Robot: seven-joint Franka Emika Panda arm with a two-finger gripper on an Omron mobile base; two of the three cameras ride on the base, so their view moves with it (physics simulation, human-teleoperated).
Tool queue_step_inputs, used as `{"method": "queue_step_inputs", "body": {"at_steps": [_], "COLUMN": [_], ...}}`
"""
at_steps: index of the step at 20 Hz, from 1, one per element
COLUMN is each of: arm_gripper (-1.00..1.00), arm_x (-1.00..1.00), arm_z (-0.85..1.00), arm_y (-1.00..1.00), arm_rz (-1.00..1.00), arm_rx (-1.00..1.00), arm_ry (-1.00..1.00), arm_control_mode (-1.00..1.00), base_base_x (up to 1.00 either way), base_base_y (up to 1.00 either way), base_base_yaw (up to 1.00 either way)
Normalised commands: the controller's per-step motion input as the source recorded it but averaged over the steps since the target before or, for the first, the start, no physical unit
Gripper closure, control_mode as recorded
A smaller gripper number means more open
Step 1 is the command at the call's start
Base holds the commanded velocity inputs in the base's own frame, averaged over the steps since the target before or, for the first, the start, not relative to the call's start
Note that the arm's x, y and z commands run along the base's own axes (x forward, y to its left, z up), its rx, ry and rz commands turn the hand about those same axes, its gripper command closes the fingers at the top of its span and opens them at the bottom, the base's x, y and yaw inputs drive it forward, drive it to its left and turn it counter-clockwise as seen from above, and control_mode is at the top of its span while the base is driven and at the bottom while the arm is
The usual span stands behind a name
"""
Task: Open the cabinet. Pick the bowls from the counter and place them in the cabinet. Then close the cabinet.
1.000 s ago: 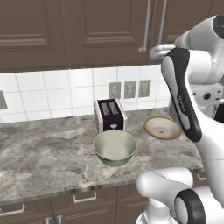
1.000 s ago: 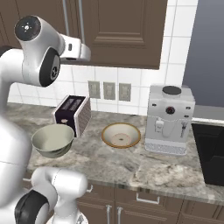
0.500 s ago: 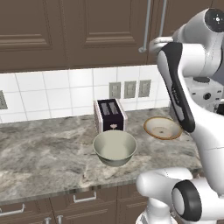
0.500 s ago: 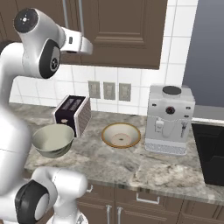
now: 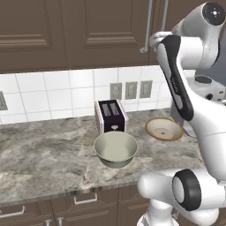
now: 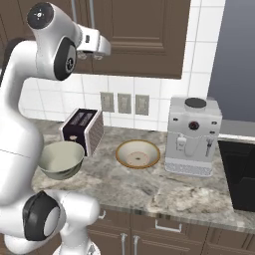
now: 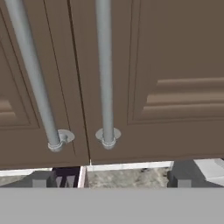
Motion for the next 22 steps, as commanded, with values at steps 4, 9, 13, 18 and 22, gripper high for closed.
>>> {"method": "queue_step_inputs", "body": {"at_steps": [4, 9, 13, 18, 22], "arm_gripper": [-1.00, -1.00, -1.00, -1.00, -1.00], "arm_x": [0.32, 0.22, 0.30, 0.26, 0.27], "arm_z": [0.00, 0.00, 0.00, 0.00, 0.00], "arm_y": [0.00, 0.00, 0.00, 0.00, 0.00], "arm_rz": [0.00, 0.00, 0.00, 0.00, 0.00], "arm_rx": [0.00, 0.00, 0.00, 0.00, 0.00], "arm_ry": [0.02, 0.03, 0.05, 0.05, 0.03], "arm_control_mode": [-1.00, -1.00, -1.00, -1.00, -1.00], "base_base_x": [0.00, 0.00, 0.00, 0.00, 0.00], "base_base_y": [0.00, 0.00, 0.00, 0.00, 0.00], "base_base_yaw": [0.00, 0.00, 0.00, 0.00, 0.00]}}
